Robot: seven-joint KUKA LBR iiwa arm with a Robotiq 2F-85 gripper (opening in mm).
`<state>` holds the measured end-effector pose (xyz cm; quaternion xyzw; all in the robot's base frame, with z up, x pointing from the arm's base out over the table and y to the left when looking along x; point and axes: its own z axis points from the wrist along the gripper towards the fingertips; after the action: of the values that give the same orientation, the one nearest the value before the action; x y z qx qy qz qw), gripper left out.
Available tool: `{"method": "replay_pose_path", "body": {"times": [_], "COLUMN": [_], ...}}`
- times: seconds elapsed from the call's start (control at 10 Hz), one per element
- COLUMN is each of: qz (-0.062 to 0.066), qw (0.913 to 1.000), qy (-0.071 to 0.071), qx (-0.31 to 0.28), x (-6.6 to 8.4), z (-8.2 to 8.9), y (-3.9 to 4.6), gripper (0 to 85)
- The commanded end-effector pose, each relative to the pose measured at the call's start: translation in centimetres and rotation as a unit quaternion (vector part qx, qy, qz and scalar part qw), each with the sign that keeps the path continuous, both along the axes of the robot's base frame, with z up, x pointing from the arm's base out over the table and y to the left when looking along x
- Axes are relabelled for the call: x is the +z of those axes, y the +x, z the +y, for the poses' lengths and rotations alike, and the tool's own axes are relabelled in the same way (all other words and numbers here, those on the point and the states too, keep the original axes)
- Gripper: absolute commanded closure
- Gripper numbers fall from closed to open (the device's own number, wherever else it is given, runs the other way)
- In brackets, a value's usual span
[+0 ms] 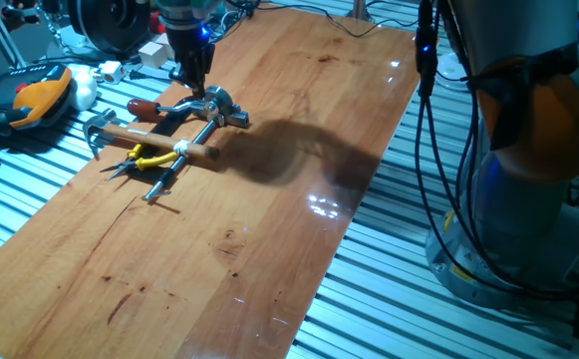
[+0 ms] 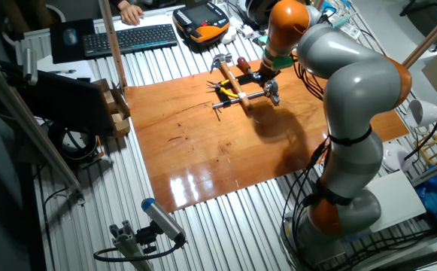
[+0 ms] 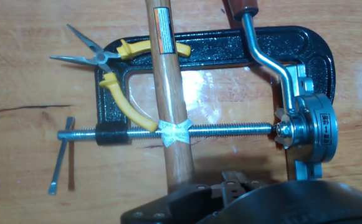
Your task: Pull up the lever
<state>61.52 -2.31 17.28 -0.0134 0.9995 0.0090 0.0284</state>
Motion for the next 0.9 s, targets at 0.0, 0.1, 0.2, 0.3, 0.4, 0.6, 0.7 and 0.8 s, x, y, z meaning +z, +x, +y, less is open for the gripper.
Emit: {"method": "replay_pose_path", "body": {"times": [0.0, 0.1, 0.2, 0.3, 0.4, 0.6, 0.7, 0.8], "qz": [0.017, 0.025, 0.018, 0.021, 0.022, 0.006, 0.013, 0.009], "qw": [0.9998, 0.9995, 0.9992, 0.9992, 0.9991, 0.9993, 0.9995, 0.9991], "qy": [0.01, -0.01, -0.016, -0.012, -0.009, -0.026, -0.022, -0.039], "qx": [-0.009, -0.017, -0.033, -0.032, -0.035, -0.028, -0.018, -0.013], "x": [0.0, 0.0, 0.0, 0.0, 0.0, 0.0, 0.0, 0.0], "z": [0.01, 0.01, 0.01, 0.01, 0.01, 0.01, 0.01, 0.01], "y": [0.0, 0.0, 0.0, 0.0, 0.0, 0.0, 0.0, 0.0], "gripper": [85.0, 85.0, 85.0, 85.0, 85.0, 85.0, 85.0, 85.0]}}
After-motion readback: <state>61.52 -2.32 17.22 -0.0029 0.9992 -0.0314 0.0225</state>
